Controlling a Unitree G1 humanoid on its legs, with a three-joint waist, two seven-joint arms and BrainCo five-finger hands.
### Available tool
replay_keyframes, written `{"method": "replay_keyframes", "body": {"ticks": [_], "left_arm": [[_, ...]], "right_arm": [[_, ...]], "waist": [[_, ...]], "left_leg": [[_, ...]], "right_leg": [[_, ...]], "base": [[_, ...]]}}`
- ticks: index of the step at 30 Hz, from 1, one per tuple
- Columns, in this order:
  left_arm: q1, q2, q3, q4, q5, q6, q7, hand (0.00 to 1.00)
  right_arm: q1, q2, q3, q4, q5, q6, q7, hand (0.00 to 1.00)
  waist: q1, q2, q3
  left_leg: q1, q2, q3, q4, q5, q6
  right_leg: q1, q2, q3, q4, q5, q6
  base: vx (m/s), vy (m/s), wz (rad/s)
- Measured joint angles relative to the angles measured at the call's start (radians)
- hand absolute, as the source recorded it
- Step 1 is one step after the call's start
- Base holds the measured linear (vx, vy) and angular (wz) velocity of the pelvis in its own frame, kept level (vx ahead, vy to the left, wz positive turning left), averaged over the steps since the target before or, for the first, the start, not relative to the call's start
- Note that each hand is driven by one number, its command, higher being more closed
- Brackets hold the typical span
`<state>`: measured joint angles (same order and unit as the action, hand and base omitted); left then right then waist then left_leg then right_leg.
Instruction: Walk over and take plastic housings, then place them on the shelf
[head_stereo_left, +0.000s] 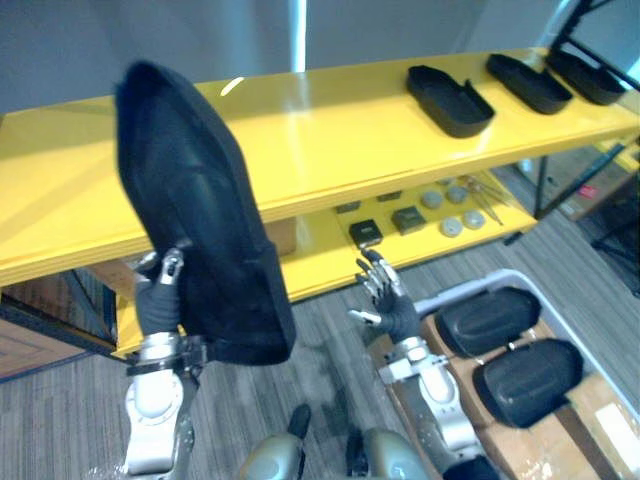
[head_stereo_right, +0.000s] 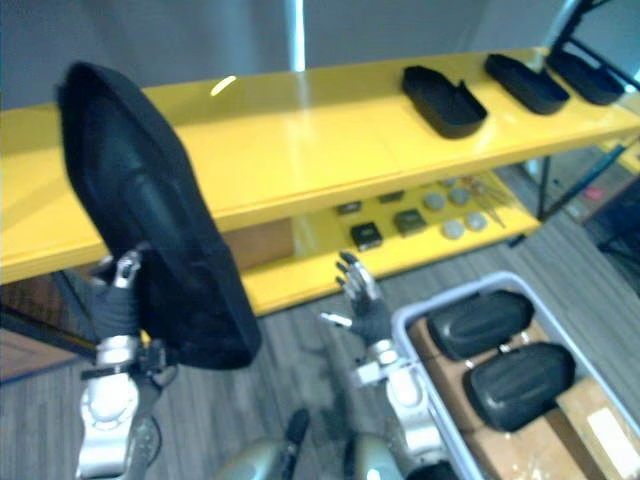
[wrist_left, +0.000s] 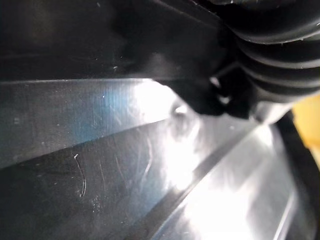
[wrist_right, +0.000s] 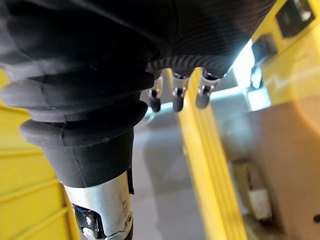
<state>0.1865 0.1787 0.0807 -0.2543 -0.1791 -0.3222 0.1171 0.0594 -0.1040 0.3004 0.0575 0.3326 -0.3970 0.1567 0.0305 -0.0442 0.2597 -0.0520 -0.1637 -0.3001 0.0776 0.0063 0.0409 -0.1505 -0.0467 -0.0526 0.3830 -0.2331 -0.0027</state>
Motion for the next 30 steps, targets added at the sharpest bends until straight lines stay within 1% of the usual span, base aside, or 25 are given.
{"method": "replay_keyframes", "body": {"ticks": [1,2,3,4,6,7,8,9,10,11,12,13,14,16,17,18,19,20,21,23,25,26,27,28,30], "left_arm": [[0.013,0.000,-0.002,-0.001,0.000,0.000,0.007,1.00],[0.027,-0.006,-0.009,0.001,0.000,0.001,0.018,1.00],[0.054,-0.029,-0.016,-0.002,0.000,0.001,0.022,1.00],[0.056,-0.032,-0.016,-0.002,0.000,0.002,0.023,1.00],[0.049,-0.036,-0.029,0.000,0.002,0.003,0.018,1.00],[0.041,-0.037,-0.035,0.000,0.001,0.002,0.016,1.00],[0.014,-0.039,-0.052,0.000,0.001,0.000,0.006,1.00],[0.003,-0.040,-0.060,0.001,0.001,0.000,0.002,1.00],[-0.010,-0.042,-0.071,0.000,0.001,-0.001,-0.009,1.00],[-0.012,-0.042,-0.076,0.000,0.001,-0.002,-0.012,1.00],[-0.012,-0.039,-0.085,0.000,0.000,-0.003,-0.012,1.00],[-0.013,-0.040,-0.084,0.001,0.000,-0.003,-0.012,1.00],[-0.011,-0.040,-0.084,0.002,0.000,-0.003,-0.012,1.00],[0.001,-0.041,-0.085,0.007,0.001,-0.002,-0.013,1.00],[0.002,-0.041,-0.085,0.009,0.001,-0.002,-0.015,1.00],[0.001,-0.041,-0.085,0.009,0.001,-0.003,-0.017,1.00],[0.000,-0.044,-0.087,0.012,0.000,-0.003,-0.025,1.00],[-0.001,-0.051,-0.093,0.021,0.000,-0.003,-0.036,1.00],[-0.006,-0.056,-0.100,0.034,0.001,-0.001,-0.048,1.00],[-0.019,-0.062,-0.103,0.054,0.002,0.011,-0.064,1.00],[-0.028,-0.056,-0.098,0.057,0.000,0.012,-0.084,1.00],[-0.021,-0.045,-0.092,0.057,0.000,0.013,-0.093,1.00],[-0.009,-0.022,-0.088,0.057,-0.001,0.021,-0.099,1.00],[-0.005,-0.018,-0.088,0.057,-0.001,0.022,-0.100,1.00],[0.010,-0.009,-0.081,0.054,-0.001,0.025,-0.098,1.00]], "right_arm": [[-0.003,-0.004,0.004,-0.001,0.003,0.000,0.004,0.00],[-0.009,-0.012,0.004,-0.001,0.012,0.001,0.012,0.00],[-0.018,-0.023,0.006,-0.001,0.027,0.003,0.026,0.00],[-0.020,-0.024,0.005,-0.001,0.029,0.003,0.026,0.00],[-0.027,-0.030,-0.022,-0.008,0.046,0.005,0.033,0.00],[-0.027,-0.030,-0.039,-0.015,0.046,0.008,0.031,0.00],[-0.026,-0.030,-0.078,-0.035,0.046,0.014,0.018,0.00],[-0.027,-0.030,-0.095,-0.040,0.046,0.016,0.014,0.00],[-0.029,-0.030,-0.123,-0.044,0.042,0.024,0.014,0.00],[-0.033,-0.032,-0.138,-0.042,0.042,0.026,0.014,0.00],[-0.036,-0.029,-0.144,-0.043,0.043,0.028,0.016,0.00],[-0.037,-0.025,-0.144,-0.043,0.044,0.027,0.017,0.00],[-0.041,-0.021,-0.143,-0.042,0.046,0.028,0.017,0.00],[-0.054,-0.017,-0.142,-0.041,0.049,0.028,0.018,0.00],[-0.064,-0.019,-0.143,-0.041,0.058,0.028,0.017,0.00],[-0.071,-0.019,-0.143,-0.041,0.065,0.027,0.016,0.00],[-0.081,-0.025,-0.143,-0.039,0.086,0.024,0.016,0.00],[-0.084,-0.026,-0.158,-0.028,0.090,0.020,0.014,0.00],[-0.086,-0.026,-0.168,-0.003,0.086,0.016,-0.002,0.00],[-0.075,-0.016,-0.171,0.058,0.086,0.012,-0.060,0.00],[-0.051,0.009,-0.162,0.064,0.083,-0.001,-0.099,0.00],[-0.037,0.027,-0.155,0.063,0.070,-0.014,-0.121,0.00],[-0.024,0.062,-0.142,0.057,0.034,-0.022,-0.153,0.00],[-0.022,0.068,-0.138,0.054,0.029,-0.022,-0.159,0.00],[-0.001,0.079,-0.133,0.023,0.007,-0.022,-0.162,0.00]], "waist": [[0.007,-0.006,-0.007],[0.010,-0.001,-0.009],[0.012,0.027,-0.020],[0.013,0.031,-0.022],[-0.011,0.059,-0.037],[-0.020,0.065,-0.041],[-0.033,0.074,-0.045],[-0.033,0.074,-0.046],[-0.036,0.075,-0.047],[-0.037,0.078,-0.046],[-0.039,0.076,-0.049],[-0.042,0.070,-0.052],[-0.038,0.064,-0.051],[-0.028,0.063,-0.051],[-0.029,0.062,-0.051],[-0.028,0.063,-0.051],[-0.033,0.072,-0.057],[-0.045,0.086,-0.065],[-0.050,0.095,-0.069],[-0.050,0.106,-0.074],[-0.049,0.088,-0.069],[-0.045,0.071,-0.076],[-0.046,0.062,-0.080],[-0.047,0.060,-0.082],[-0.058,0.056,-0.089]], "left_leg": [[0.001,-0.014,0.000,0.002,-0.009,0.000],[0.001,-0.023,-0.012,0.013,-0.026,-0.003],[-0.010,0.006,0.027,0.034,-0.068,-0.005],[-0.013,0.019,0.061,0.038,-0.075,-0.006],[-0.032,0.133,0.309,0.053,-0.079,-0.026],[-0.038,0.158,0.372,0.056,-0.075,-0.031],[-0.037,0.194,0.515,0.049,-0.048,-0.044],[-0.034,0.186,0.540,0.045,-0.032,-0.030],[-0.018,0.166,0.549,0.035,0.006,-0.008],[-0.015,0.161,0.542,0.037,0.013,0.002],[-0.012,0.149,0.514,0.043,0.015,0.005],[-0.017,0.139,0.500,0.052,0.015,0.005],[-0.023,0.132,0.499,0.069,0.014,0.005],[-0.028,0.131,0.500,0.103,0.012,0.003],[-0.038,0.138,0.501,0.136,-0.009,-0.014],[-0.039,0.149,0.507,0.147,-0.027,-0.020],[-0.035,0.180,0.503,0.143,-0.036,-0.037],[-0.033,0.202,0.497,0.131,-0.044,-0.059],[-0.008,0.206,0.498,0.108,-0.052,-0.076],[0.061,0.197,0.512,0.025,-0.063,-0.084],[0.093,0.187,0.555,-0.017,-0.059,-0.077],[0.105,0.184,0.592,-0.039,-0.061,-0.073],[0.123,0.185,0.639,-0.061,-0.059,-0.069],[0.127,0.185,0.649,-0.065,-0.060,-0.069],[0.141,0.192,0.711,-0.068,-0.069,-0.067]], "right_leg": [[0.009,-0.008,0.001,-0.032,0.015,0.004],[0.030,-0.012,0.001,-0.061,0.085,0.009],[0.069,-0.008,-0.036,-0.112,0.105,0.016],[0.075,-0.008,-0.046,-0.120,0.108,0.014],[0.135,-0.010,-0.143,-0.161,0.108,0.009],[0.149,-0.012,-0.170,-0.166,0.106,0.006],[0.175,-0.028,-0.223,-0.156,0.085,0.003],[0.179,-0.040,-0.235,-0.142,0.075,0.002],[0.180,-0.059,-0.249,-0.107,0.067,0.002],[0.169,-0.068,-0.247,-0.076,0.058,0.005],[0.164,-0.078,-0.232,-0.064,0.039,-0.011],[0.173,-0.084,-0.212,-0.076,0.037,-0.007],[0.190,-0.088,-0.186,-0.100,0.034,0.010],[0.220,-0.090,-0.173,-0.132,0.042,0.024],[0.237,-0.092,-0.151,-0.157,0.050,0.038],[0.243,-0.090,-0.139,-0.167,0.047,0.046],[0.243,-0.082,-0.128,-0.172,0.038,0.061],[0.238,-0.074,-0.119,-0.173,0.038,0.062],[0.238,-0.074,-0.102,-0.172,0.039,0.067],[0.238,-0.076,-0.054,-0.173,0.053,0.090],[0.232,-0.083,-0.025,-0.187,0.068,0.113],[0.220,-0.091,-0.022,-0.210,0.079,0.121],[0.221,-0.097,-0.024,-0.253,0.106,0.125],[0.221,-0.100,-0.027,-0.261,0.112,0.126],[0.221,-0.107,-0.027,-0.306,0.162,0.128]], "base": [[0.23,-0.149,0.35],[0.25,-0.113,0.42],[0.24,-0.086,0.44],[0.23,-0.061,0.71],[0.21,-0.054,1.07],[0.24,-0.012,1.40],[0.23,0.013,1.12],[0.24,0.068,1.19],[0.17,0.065,0.67],[0.14,0.077,0.67],[0.08,0.056,0.51],[0.07,0.053,0.51],[0.07,0.029,0.28],[0.06,-0.028,-0.14],[0.04,-0.032,-0.38],[0.00,-0.020,-0.50],[0.00,0.006,-0.43],[0.00,0.037,-0.44],[0.00,0.119,-0.53],[-0.03,0.161,-0.69],[-0.07,0.147,-0.65],[-0.08,0.171,-0.95],[-0.07,0.139,-0.92],[-0.05,0.135,-0.95],[-0.03,0.085,-0.73]]}}
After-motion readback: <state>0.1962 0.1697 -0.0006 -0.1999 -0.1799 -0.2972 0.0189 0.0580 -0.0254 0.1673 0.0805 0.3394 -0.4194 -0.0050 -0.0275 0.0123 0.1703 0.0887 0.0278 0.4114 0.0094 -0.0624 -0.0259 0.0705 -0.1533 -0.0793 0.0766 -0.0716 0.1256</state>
